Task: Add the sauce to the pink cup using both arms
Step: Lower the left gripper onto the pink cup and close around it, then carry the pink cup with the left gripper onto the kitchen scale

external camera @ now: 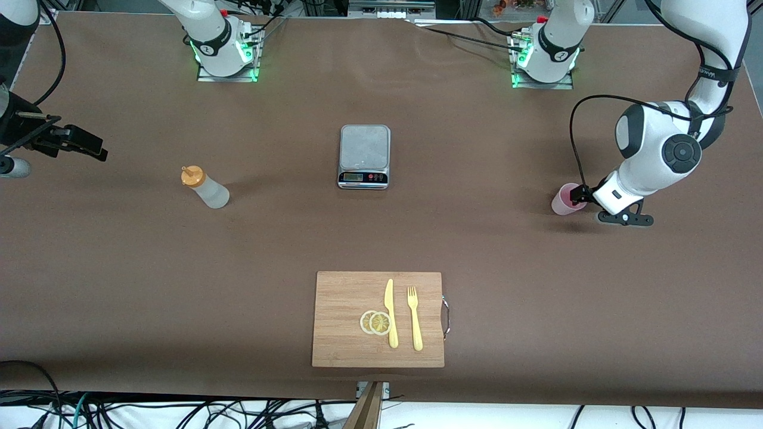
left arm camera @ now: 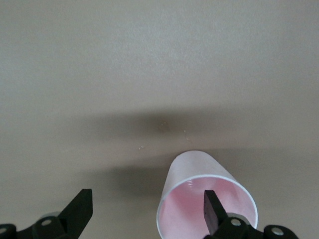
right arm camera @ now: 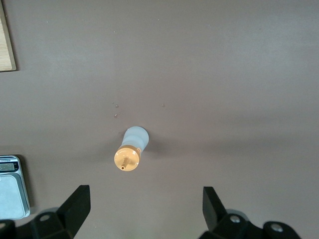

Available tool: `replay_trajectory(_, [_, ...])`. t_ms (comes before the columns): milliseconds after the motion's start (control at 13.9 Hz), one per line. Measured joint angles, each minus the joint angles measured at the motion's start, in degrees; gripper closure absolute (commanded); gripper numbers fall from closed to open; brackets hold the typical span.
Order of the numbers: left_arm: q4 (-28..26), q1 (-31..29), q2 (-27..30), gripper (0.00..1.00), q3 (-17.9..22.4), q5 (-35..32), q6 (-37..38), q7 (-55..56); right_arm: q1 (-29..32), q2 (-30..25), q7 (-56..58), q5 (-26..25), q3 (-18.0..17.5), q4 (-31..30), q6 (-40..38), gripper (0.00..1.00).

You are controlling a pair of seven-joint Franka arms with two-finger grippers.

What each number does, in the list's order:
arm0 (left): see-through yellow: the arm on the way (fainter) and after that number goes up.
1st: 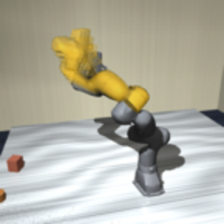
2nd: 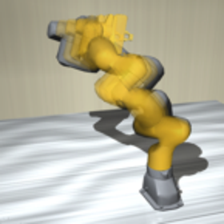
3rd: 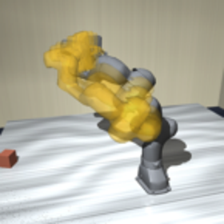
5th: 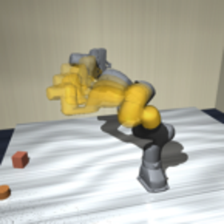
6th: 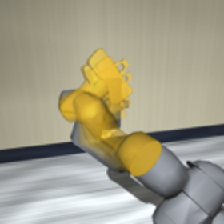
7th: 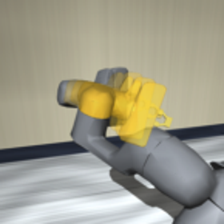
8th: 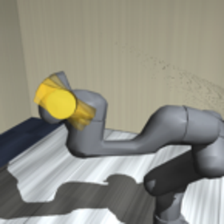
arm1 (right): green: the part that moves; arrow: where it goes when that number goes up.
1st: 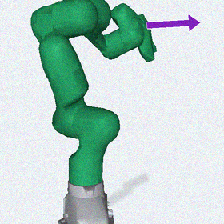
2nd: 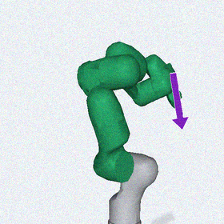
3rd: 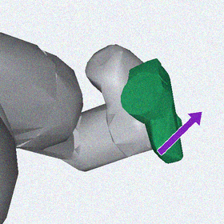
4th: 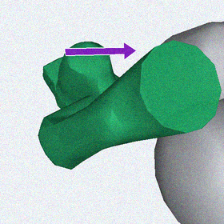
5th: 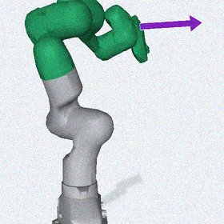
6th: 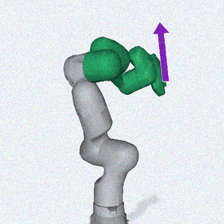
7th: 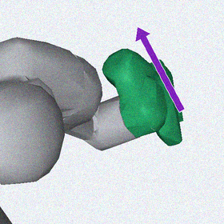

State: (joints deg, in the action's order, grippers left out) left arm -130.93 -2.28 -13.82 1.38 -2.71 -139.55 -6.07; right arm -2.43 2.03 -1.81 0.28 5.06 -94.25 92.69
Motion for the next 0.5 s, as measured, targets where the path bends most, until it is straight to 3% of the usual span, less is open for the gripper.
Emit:
replay_trajectory(288, [-1.6,0.0,0.8,0.05,0.0,0.0,-0.1,0.0,0.0,0.0,0.0,0.0,0.0,0.0,0.0,0.0])
replay_trajectory(361, [-2.1,0.0,0.8,0.09,0.0,0.0,-0.7,0.0,0.0,0.0,0.0,0.0,0.0,0.0,0.0,0.0])
replay_trajectory(505, [-3.2,0.0,0.8,0.3,-0.1,0.0,-2.0,0.0,0.0,0.0,0.0,0.0,0.0,0.0,0.0,0.0])
